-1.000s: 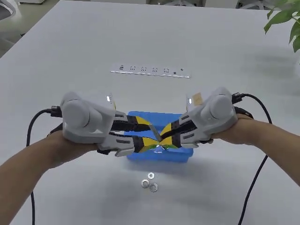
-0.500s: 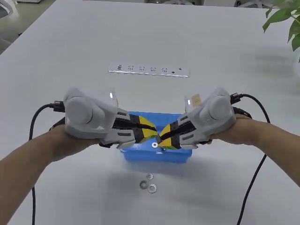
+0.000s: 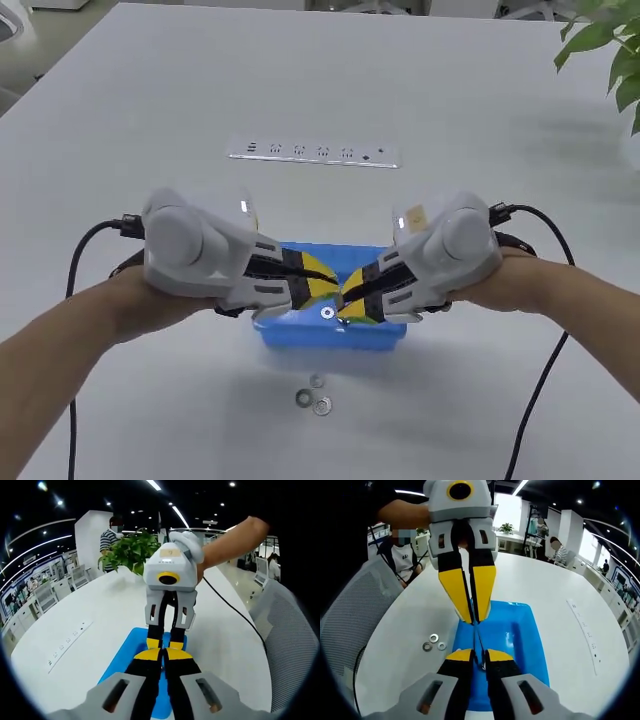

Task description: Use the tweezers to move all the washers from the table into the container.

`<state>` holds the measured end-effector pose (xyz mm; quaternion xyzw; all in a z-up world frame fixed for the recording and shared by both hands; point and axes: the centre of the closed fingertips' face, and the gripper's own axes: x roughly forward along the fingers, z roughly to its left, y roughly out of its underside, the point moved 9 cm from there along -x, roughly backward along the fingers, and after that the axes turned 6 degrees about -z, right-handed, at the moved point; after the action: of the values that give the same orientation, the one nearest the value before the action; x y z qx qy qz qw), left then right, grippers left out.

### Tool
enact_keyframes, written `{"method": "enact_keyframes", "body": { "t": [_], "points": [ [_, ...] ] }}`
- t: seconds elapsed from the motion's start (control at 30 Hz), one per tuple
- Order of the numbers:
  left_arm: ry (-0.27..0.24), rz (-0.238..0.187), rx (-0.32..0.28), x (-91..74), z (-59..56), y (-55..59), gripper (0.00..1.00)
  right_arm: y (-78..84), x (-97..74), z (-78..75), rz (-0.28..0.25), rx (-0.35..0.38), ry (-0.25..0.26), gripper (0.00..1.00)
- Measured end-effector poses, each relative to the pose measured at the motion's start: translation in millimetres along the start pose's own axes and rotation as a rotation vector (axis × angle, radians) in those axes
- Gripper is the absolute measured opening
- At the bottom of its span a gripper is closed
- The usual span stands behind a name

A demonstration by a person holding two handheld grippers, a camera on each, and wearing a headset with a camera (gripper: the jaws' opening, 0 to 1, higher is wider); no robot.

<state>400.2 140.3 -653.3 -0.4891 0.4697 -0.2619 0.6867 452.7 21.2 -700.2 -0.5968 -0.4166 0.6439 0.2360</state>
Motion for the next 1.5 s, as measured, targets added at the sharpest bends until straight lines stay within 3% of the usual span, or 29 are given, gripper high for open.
{"method": "enact_keyframes", "body": {
  "t": [0.83, 1.5],
  "points": [
    [-0.017, 0.009, -0.002, -9.8, -0.1, -17.5, 0.05, -15.4, -6.4, 3.3, -0.012, 0.02, 0.027, 0.15],
    [-0.025, 0.022, 0.021, -23.1, -12.7, -37.8, 0.05, -25.6, -28.7, 15.3, -0.018, 0.061, 0.113, 0.3]
  ]
}}
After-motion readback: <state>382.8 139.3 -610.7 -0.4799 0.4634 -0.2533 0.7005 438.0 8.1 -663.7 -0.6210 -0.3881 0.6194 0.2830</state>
